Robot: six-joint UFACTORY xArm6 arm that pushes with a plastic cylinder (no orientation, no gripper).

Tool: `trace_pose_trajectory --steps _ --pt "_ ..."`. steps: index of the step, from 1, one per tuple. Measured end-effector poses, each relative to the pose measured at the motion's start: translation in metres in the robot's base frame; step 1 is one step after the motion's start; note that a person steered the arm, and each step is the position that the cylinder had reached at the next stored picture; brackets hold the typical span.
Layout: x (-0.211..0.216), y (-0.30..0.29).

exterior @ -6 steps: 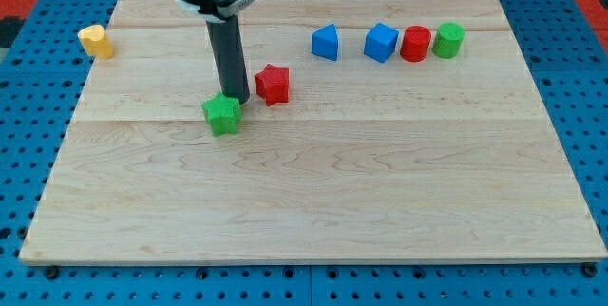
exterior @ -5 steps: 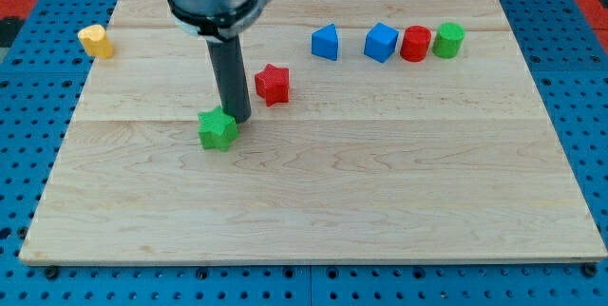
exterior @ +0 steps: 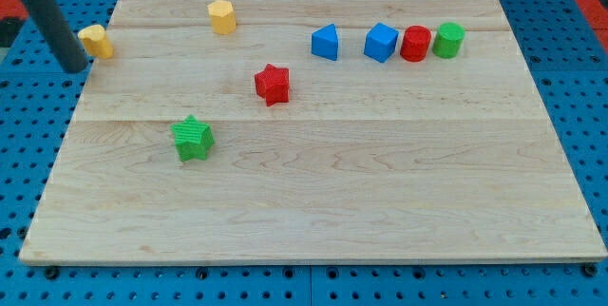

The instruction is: Move the yellow heart to the left of the yellow hexagon

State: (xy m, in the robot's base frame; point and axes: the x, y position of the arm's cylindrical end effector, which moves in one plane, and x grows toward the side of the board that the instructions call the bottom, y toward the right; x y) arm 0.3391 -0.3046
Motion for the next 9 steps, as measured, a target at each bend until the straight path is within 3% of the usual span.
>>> trace_pose_trajectory --steps 1,3,4,5,6,8,9 --pt "-0.036 0.000" --pt "-0.047 0.114" --pt "-0.007 0.079" --pt "-0.029 0.005" --pt "-0.058 0.009" --pt "-0.072 0.153" --pt "-0.085 0.180"
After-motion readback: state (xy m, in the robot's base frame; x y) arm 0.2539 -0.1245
